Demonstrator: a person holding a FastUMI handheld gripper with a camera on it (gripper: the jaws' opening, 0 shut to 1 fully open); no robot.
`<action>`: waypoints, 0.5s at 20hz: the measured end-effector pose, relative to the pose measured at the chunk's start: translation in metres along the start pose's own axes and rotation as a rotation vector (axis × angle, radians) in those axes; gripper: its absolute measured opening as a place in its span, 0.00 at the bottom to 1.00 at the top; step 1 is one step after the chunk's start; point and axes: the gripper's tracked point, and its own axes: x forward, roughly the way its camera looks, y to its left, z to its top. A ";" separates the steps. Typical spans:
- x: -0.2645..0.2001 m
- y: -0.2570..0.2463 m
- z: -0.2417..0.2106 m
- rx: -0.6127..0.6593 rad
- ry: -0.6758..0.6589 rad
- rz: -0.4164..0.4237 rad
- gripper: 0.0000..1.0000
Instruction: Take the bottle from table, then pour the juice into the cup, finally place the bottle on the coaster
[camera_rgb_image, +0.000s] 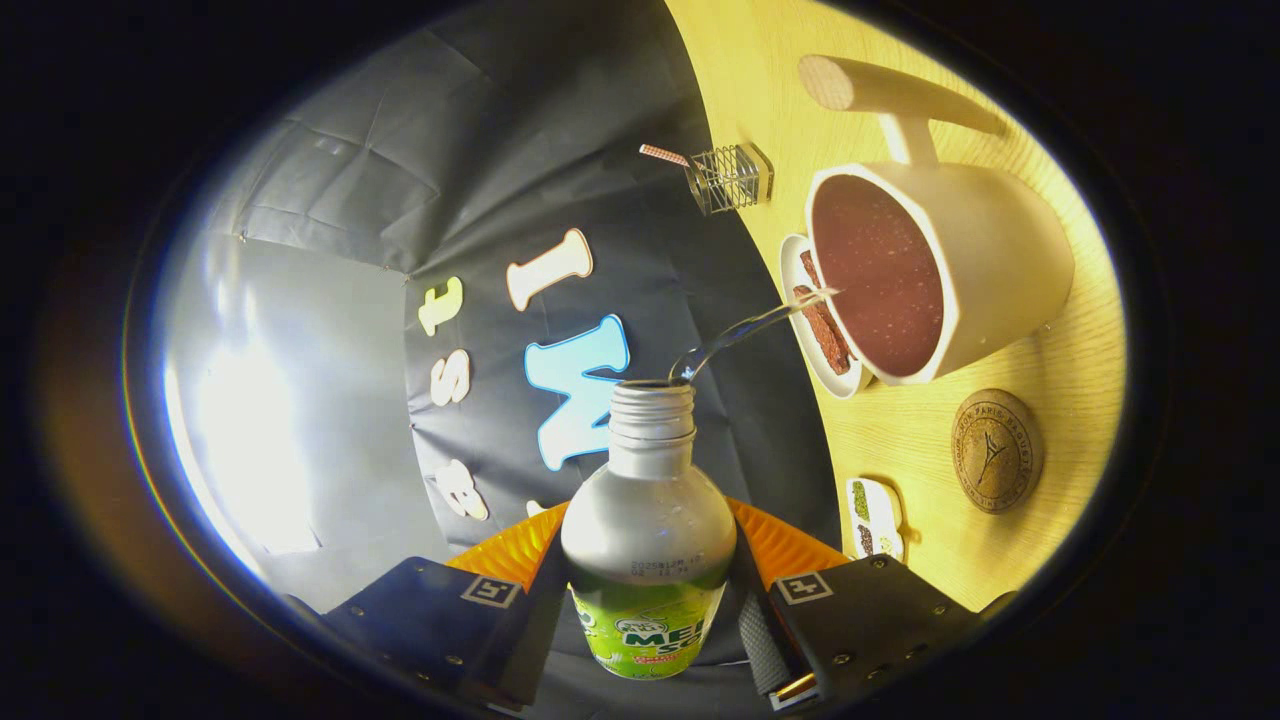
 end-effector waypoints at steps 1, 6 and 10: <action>-0.001 0.000 0.000 0.001 -0.004 0.001 0.77; 0.001 0.000 0.006 0.031 -0.027 -0.012 0.77; 0.002 0.002 0.009 0.055 -0.042 -0.017 0.77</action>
